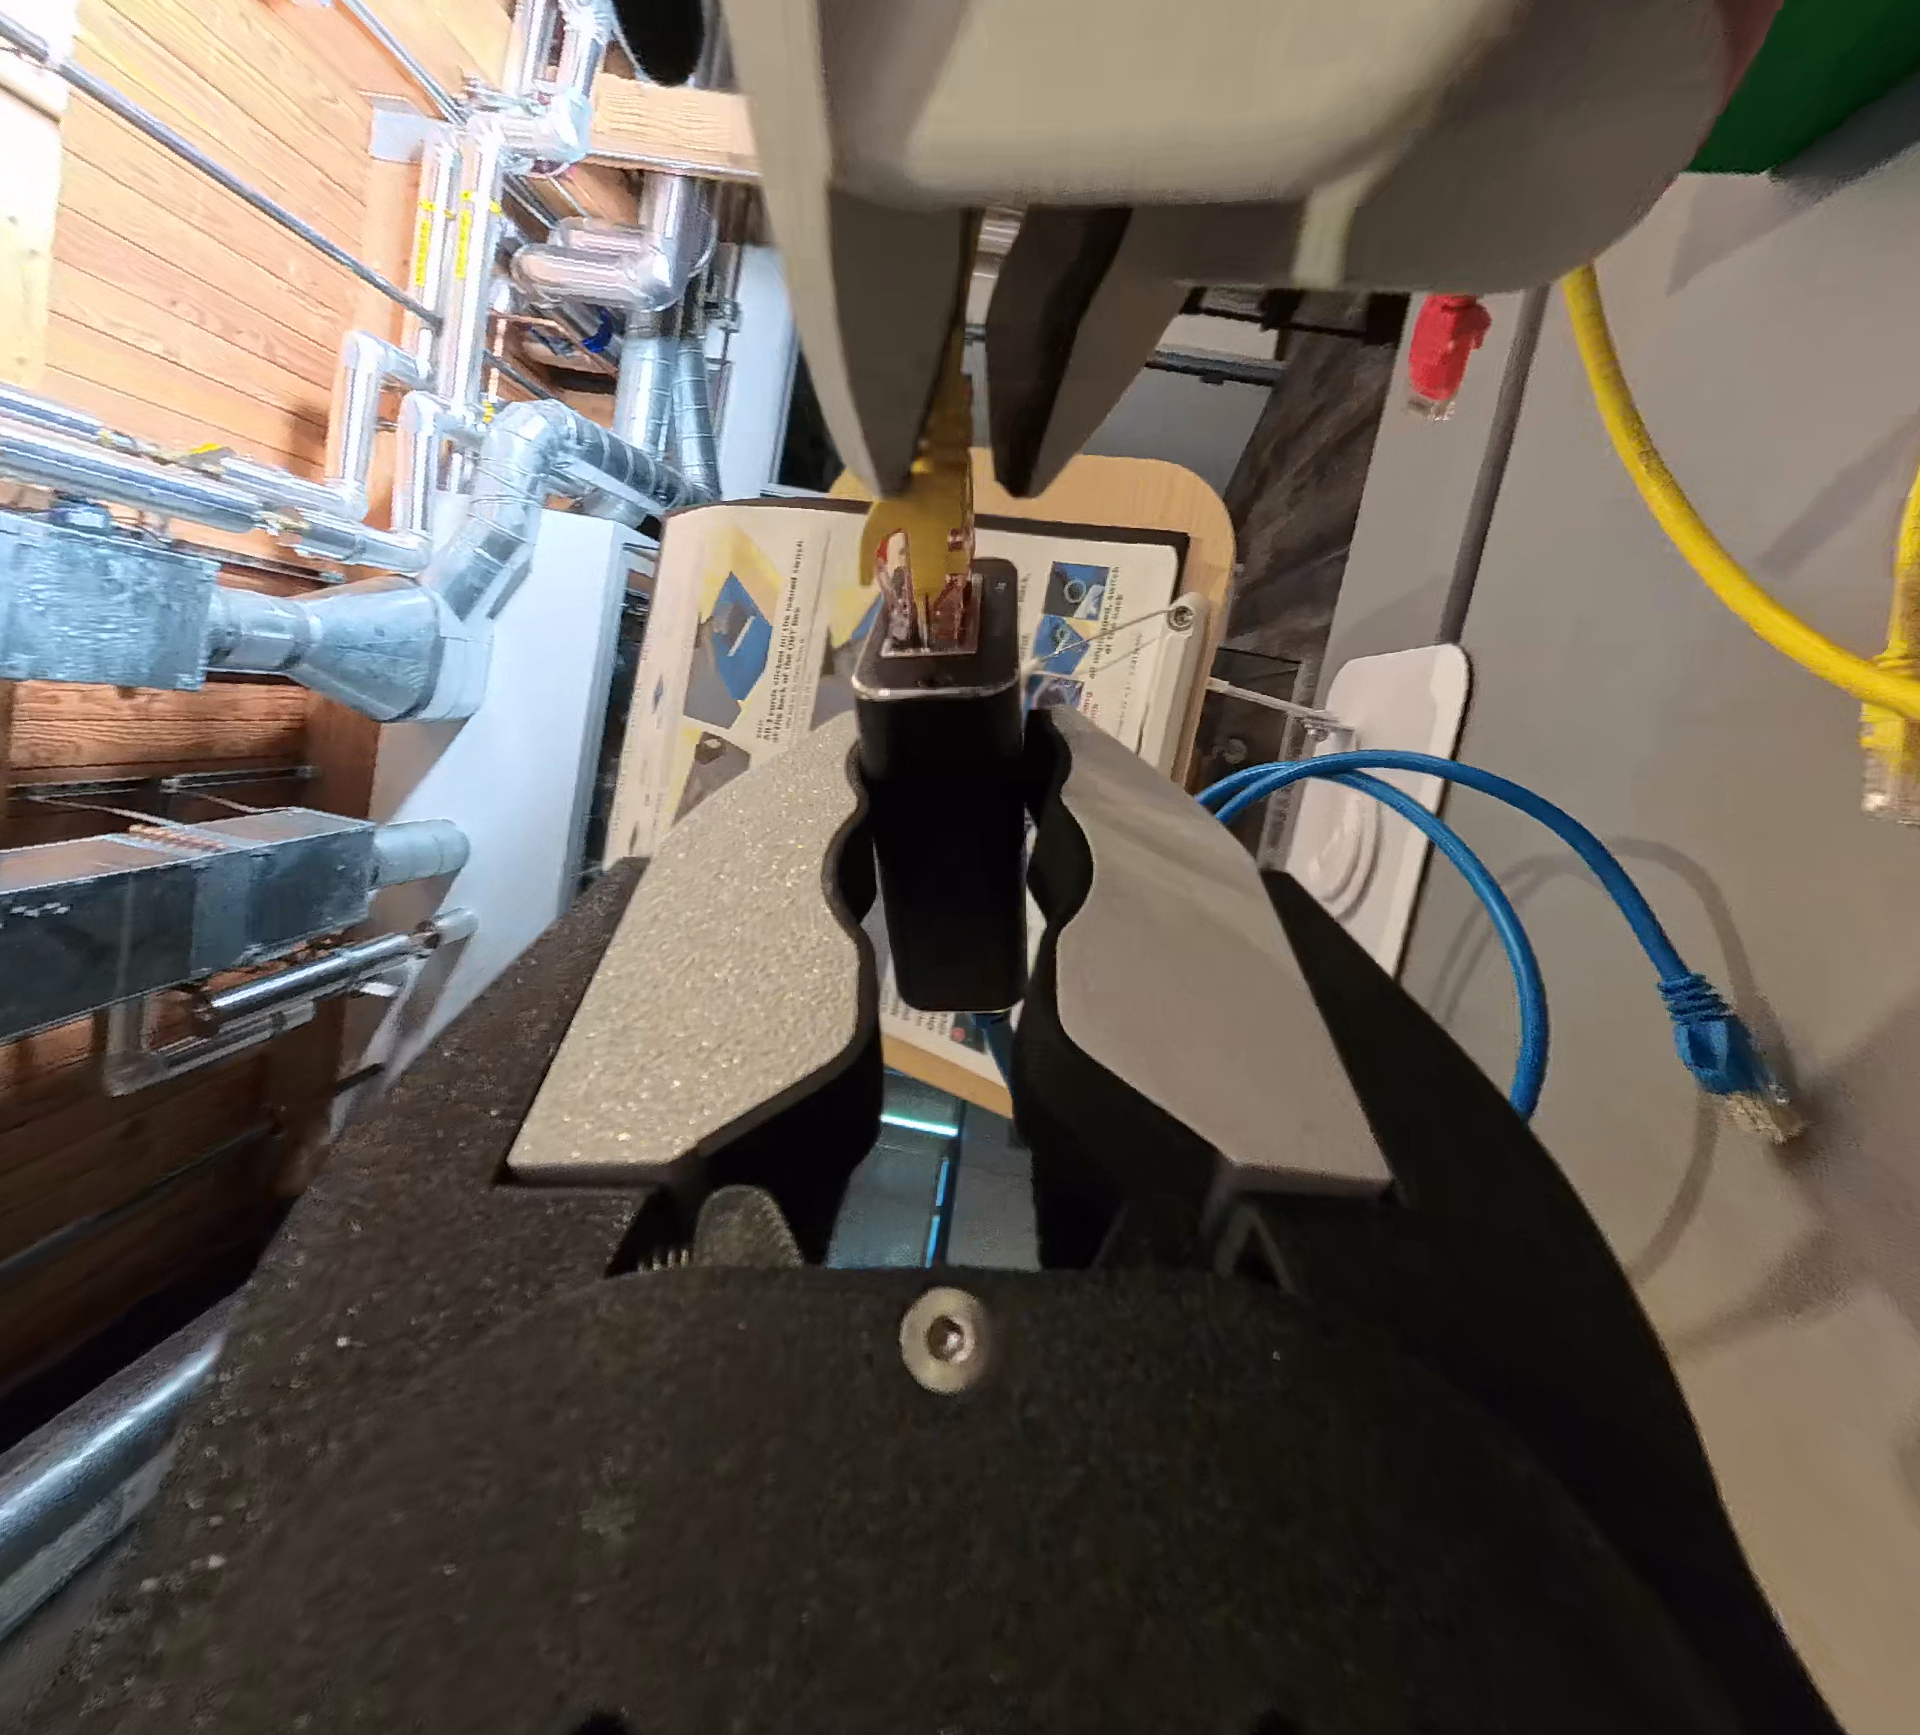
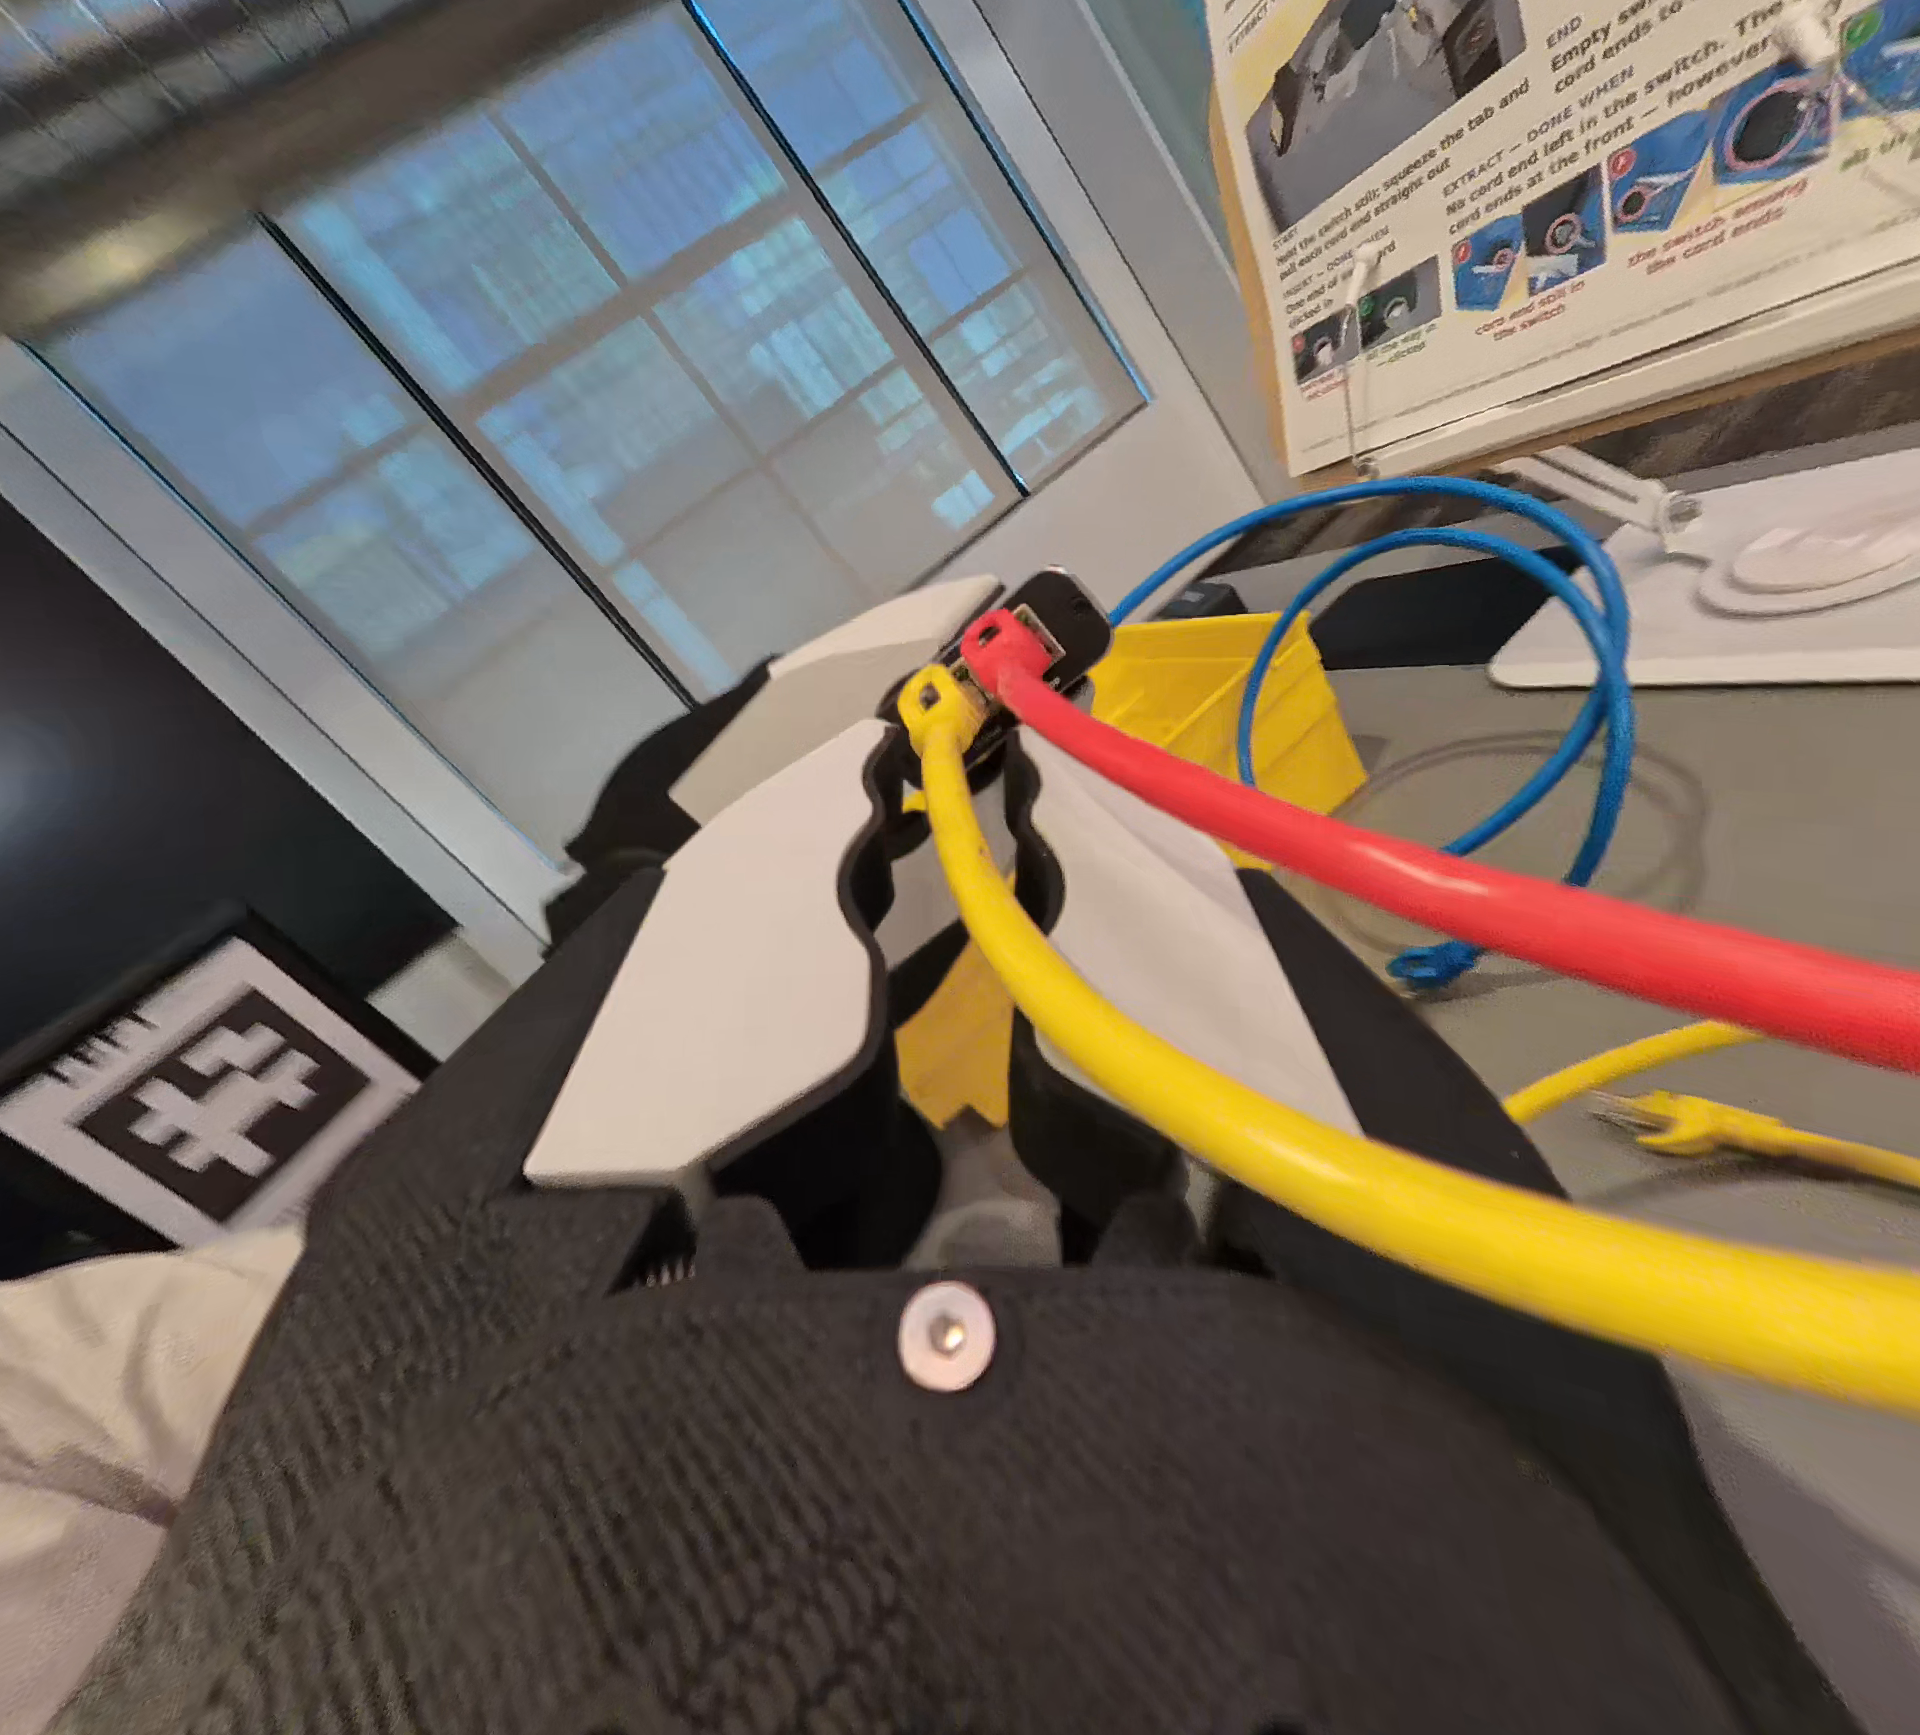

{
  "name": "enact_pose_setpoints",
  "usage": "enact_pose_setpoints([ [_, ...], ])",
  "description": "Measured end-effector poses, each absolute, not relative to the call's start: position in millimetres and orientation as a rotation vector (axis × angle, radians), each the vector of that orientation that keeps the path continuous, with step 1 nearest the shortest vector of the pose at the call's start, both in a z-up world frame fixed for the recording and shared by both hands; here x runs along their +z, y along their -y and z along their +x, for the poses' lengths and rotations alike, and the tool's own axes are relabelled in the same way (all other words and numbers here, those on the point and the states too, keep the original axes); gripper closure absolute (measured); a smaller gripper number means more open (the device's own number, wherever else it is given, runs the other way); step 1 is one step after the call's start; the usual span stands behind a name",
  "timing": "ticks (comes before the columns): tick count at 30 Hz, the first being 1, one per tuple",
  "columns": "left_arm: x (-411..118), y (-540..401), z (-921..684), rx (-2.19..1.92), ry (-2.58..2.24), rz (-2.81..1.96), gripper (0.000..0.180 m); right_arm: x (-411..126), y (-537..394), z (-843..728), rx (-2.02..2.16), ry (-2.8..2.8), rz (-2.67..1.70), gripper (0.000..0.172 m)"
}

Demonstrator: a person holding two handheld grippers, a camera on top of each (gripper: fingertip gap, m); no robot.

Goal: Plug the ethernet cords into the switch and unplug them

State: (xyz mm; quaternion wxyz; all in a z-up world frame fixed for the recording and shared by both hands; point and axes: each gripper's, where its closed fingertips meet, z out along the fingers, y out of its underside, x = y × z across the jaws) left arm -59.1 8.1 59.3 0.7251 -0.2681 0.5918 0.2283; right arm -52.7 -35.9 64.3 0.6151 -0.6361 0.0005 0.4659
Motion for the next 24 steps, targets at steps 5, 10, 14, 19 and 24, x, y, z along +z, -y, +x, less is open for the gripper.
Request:
enact_pose_setpoints([
  [5, 62, -5, -60, 0.441, -1.319, -0.623, 0.155, 72, 42, -60, 0.967, 0.115, -1.437, 0.153],
  [10, 64, -2, -61, 0.405, -1.302, -0.641, 0.155, 75, 41, -59, 0.824, 0.155, -1.391, 0.157],
  [14, 62, -1, -60, 0.376, -1.300, -0.669, 0.155, 75, 40, -57, 0.594, 0.193, -1.383, 0.157],
  [19, 63, -1, -63, 0.310, -1.284, -0.715, 0.155, 77, 40, -63, 0.510, 0.243, -1.393, 0.151],
  [24, 62, -1, -64, 0.272, -1.280, -0.739, 0.155, 79, 39, -65, 0.493, 0.239, -1.386, 0.148],
])
